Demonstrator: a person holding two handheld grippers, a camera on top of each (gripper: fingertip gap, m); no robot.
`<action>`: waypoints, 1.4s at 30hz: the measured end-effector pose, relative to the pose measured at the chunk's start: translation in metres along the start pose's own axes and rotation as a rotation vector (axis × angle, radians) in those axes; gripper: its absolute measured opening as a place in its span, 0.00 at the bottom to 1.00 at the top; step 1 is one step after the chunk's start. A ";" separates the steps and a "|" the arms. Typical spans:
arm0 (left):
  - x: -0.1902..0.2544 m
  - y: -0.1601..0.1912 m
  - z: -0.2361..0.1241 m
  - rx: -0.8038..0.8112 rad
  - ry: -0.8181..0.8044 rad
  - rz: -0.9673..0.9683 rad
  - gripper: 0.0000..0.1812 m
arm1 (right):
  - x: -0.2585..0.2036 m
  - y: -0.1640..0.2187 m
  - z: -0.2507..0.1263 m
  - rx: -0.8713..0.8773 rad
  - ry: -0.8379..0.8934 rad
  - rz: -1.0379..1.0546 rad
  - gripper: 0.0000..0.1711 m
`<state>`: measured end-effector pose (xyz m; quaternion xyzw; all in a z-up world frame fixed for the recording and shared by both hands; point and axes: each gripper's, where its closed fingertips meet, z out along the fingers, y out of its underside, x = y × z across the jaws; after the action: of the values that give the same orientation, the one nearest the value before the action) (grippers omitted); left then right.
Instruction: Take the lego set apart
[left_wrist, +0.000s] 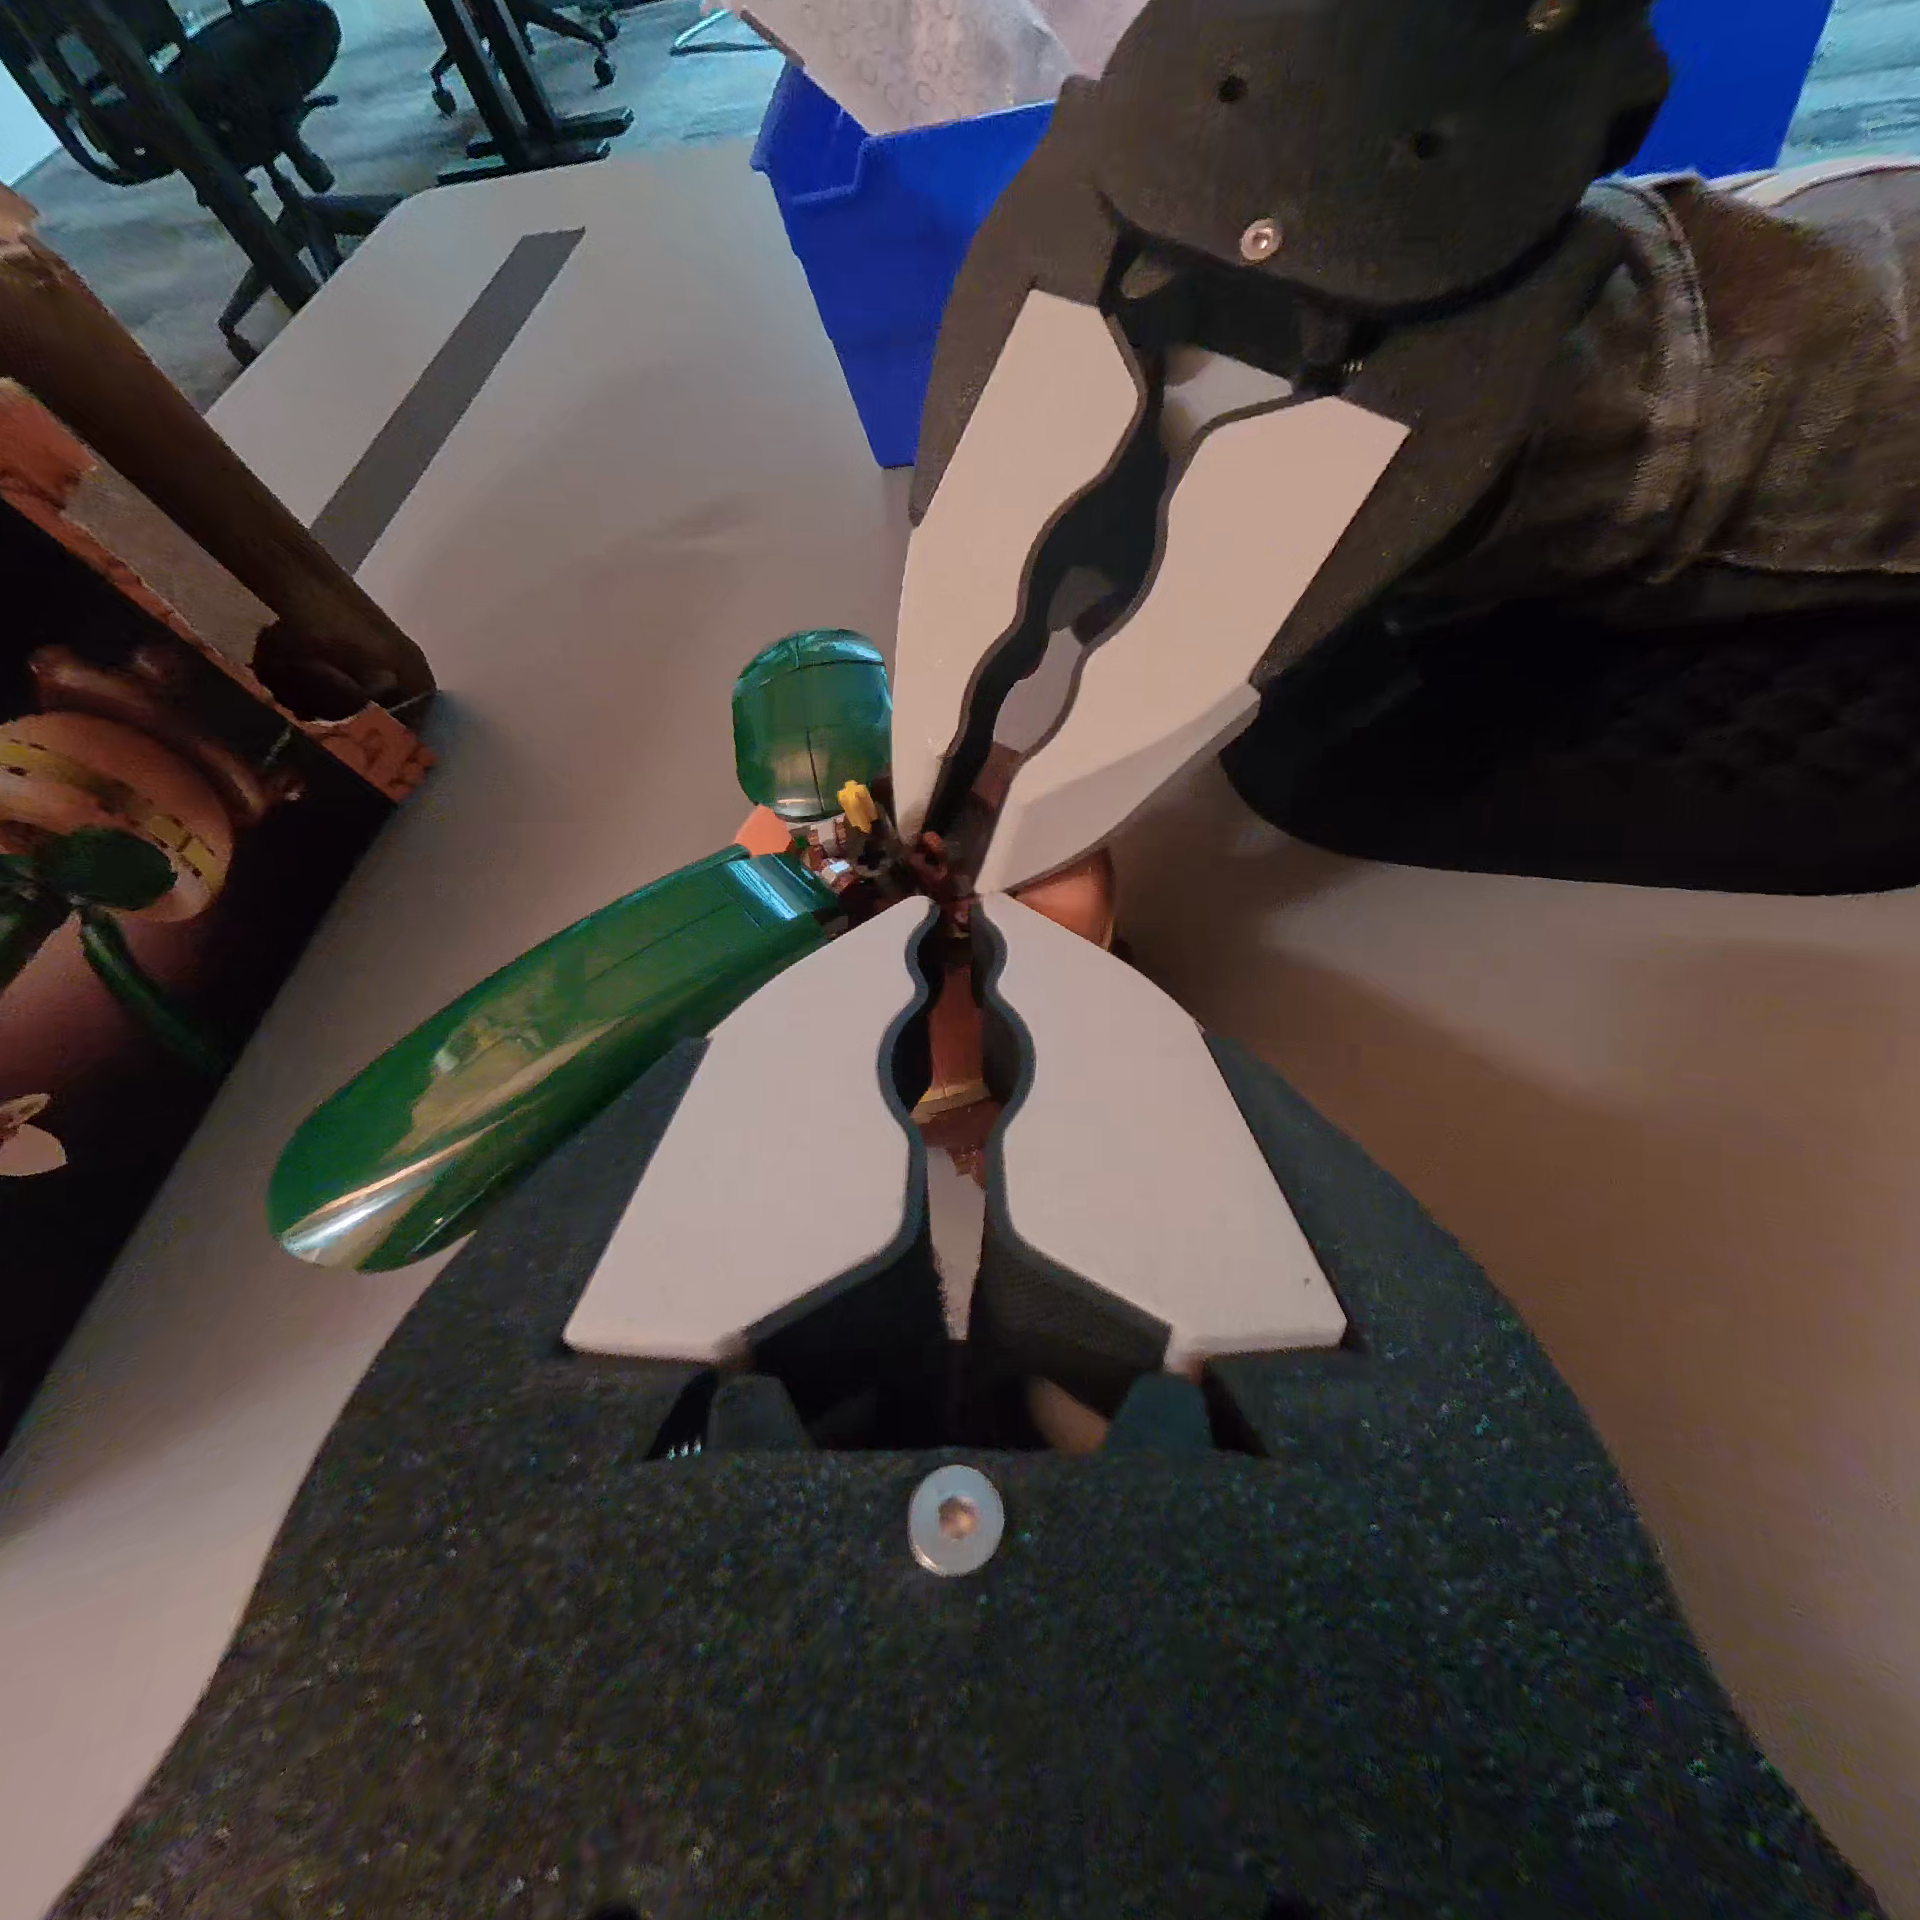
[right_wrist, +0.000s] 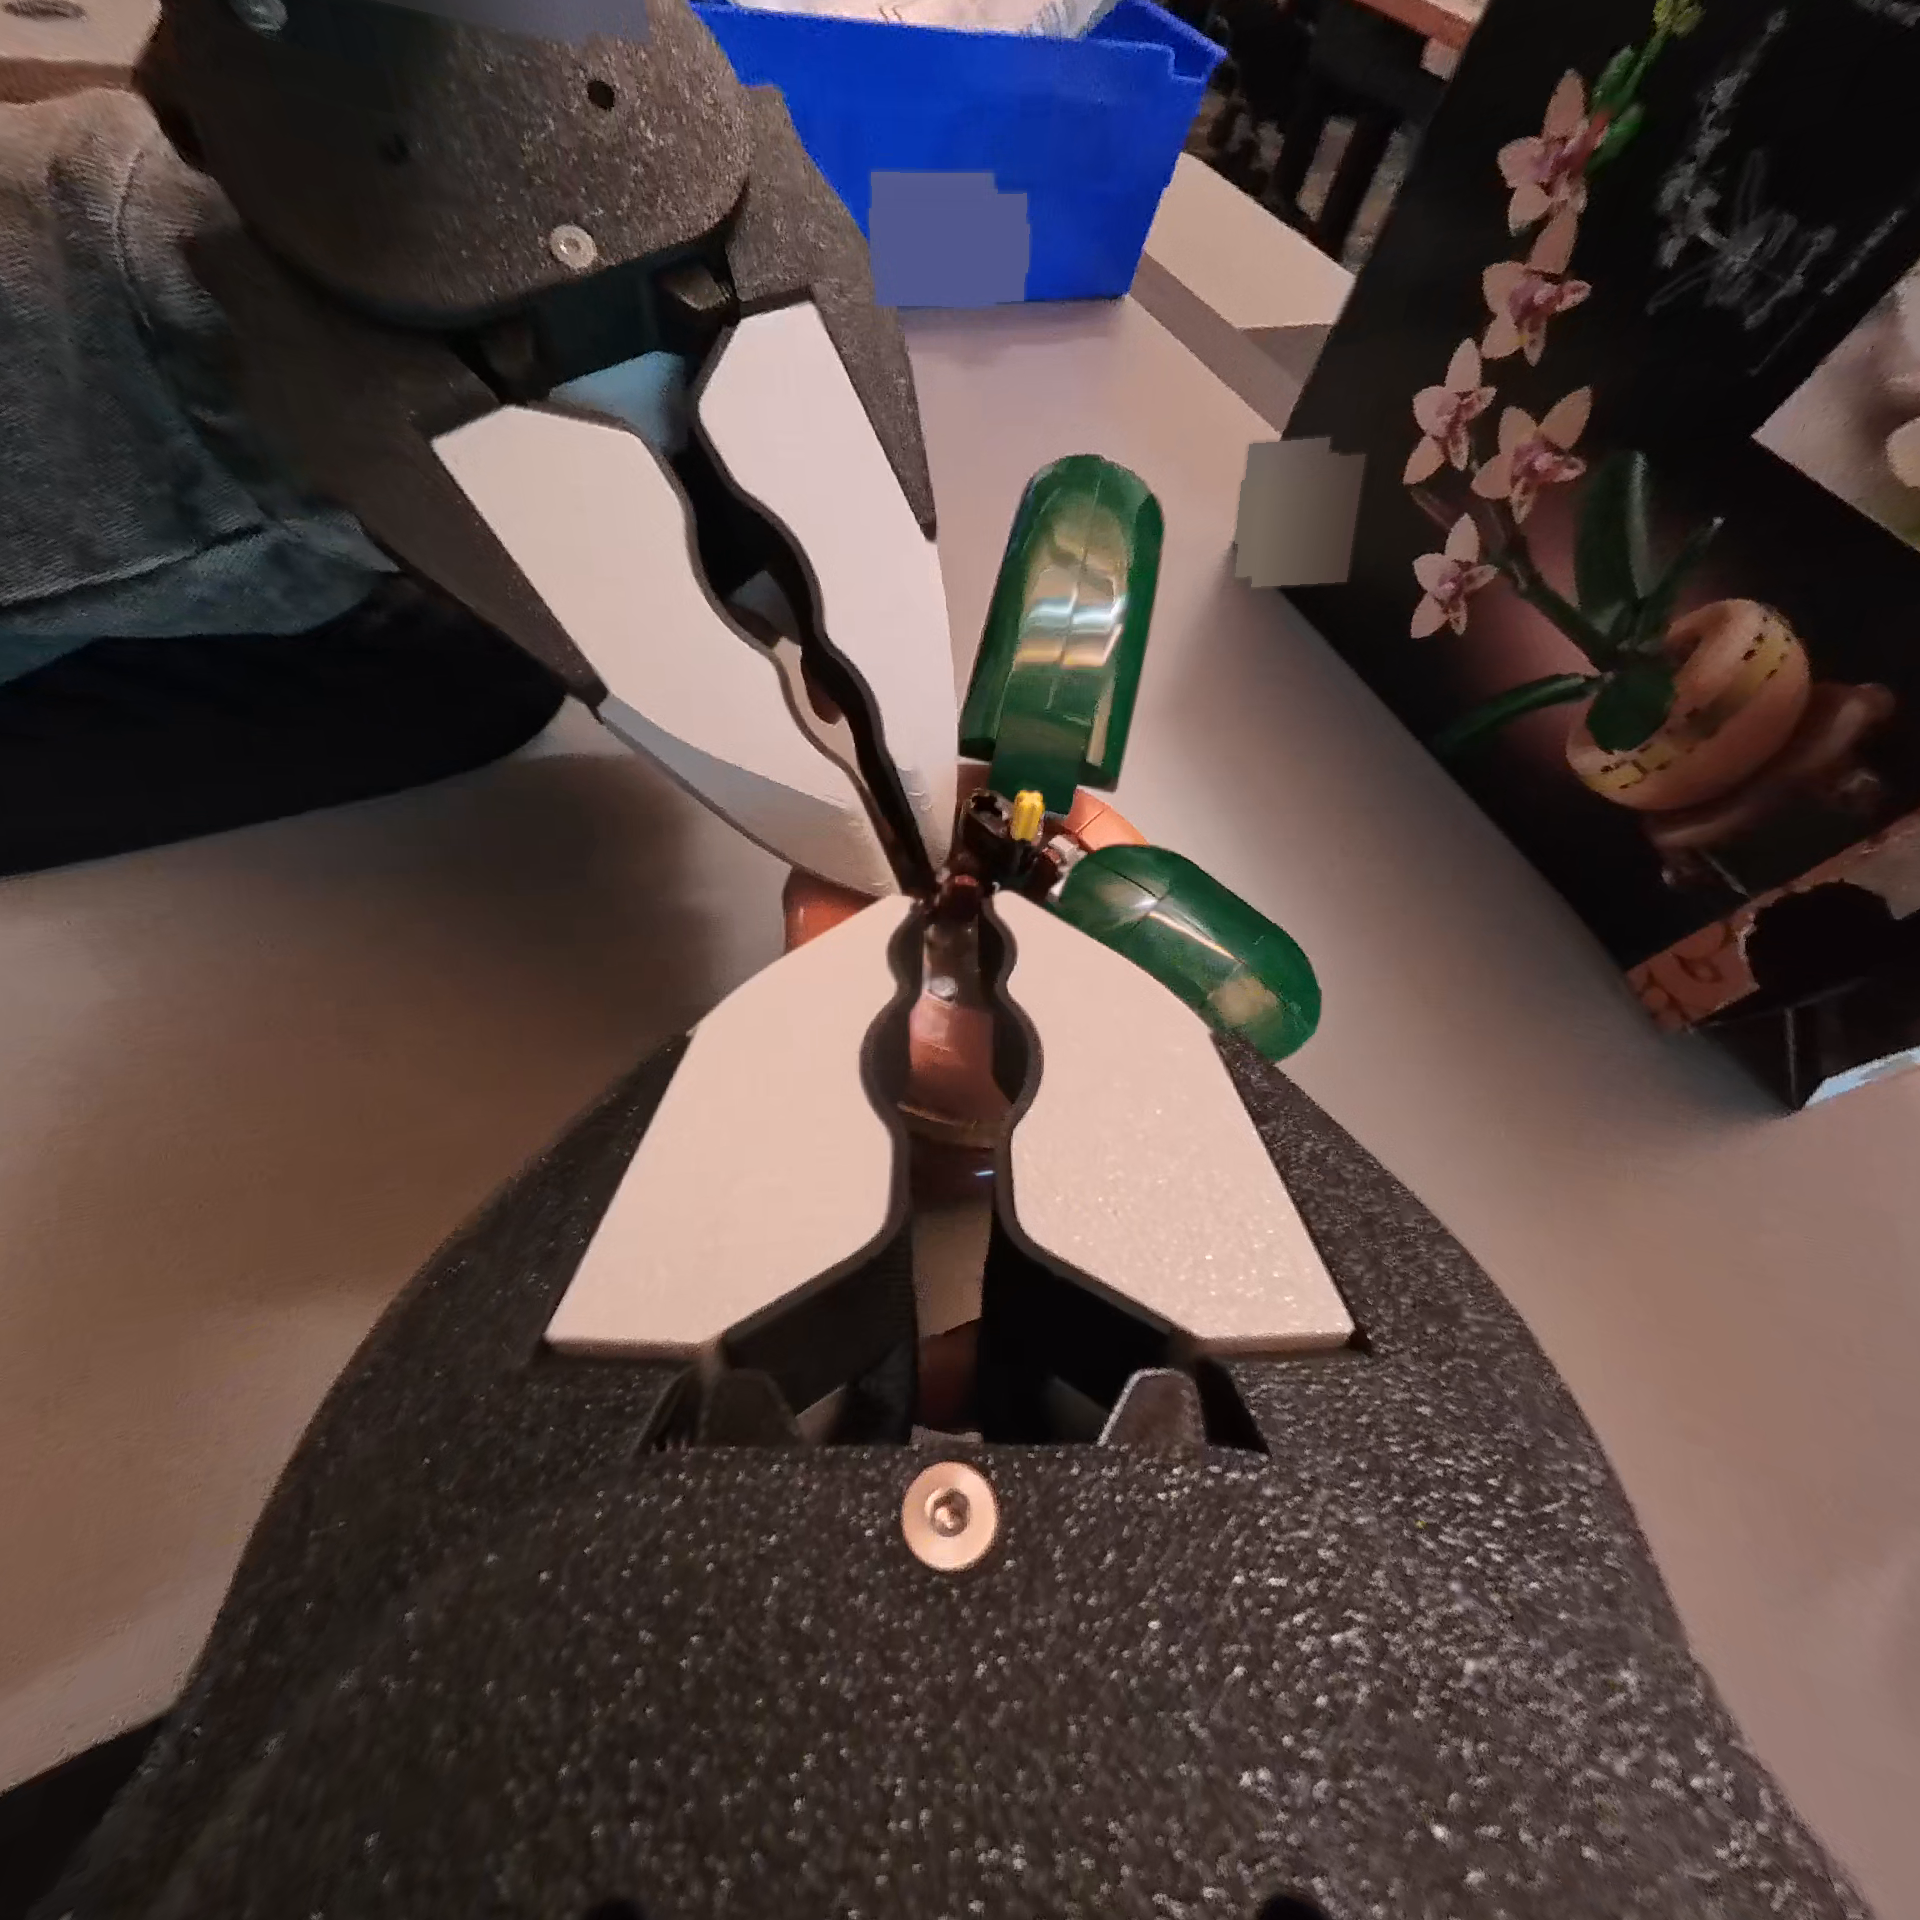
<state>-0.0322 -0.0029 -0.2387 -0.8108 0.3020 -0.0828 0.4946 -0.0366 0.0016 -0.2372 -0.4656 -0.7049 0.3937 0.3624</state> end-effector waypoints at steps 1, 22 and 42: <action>0.000 0.000 0.000 0.001 -0.003 -0.006 0.02 | 0.001 0.000 0.001 -0.008 0.016 0.007 0.05; -0.019 0.001 -0.002 -0.062 -0.176 0.042 0.08 | 0.005 -0.002 -0.002 0.028 0.022 0.033 0.00; -0.007 -0.022 -0.012 0.176 -0.060 0.131 0.00 | 0.006 -0.027 -0.015 0.225 0.047 -0.043 0.07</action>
<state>-0.0335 -0.0007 -0.2132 -0.7447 0.3310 -0.0521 0.5772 -0.0353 0.0036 -0.2054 -0.4156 -0.6575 0.4516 0.4372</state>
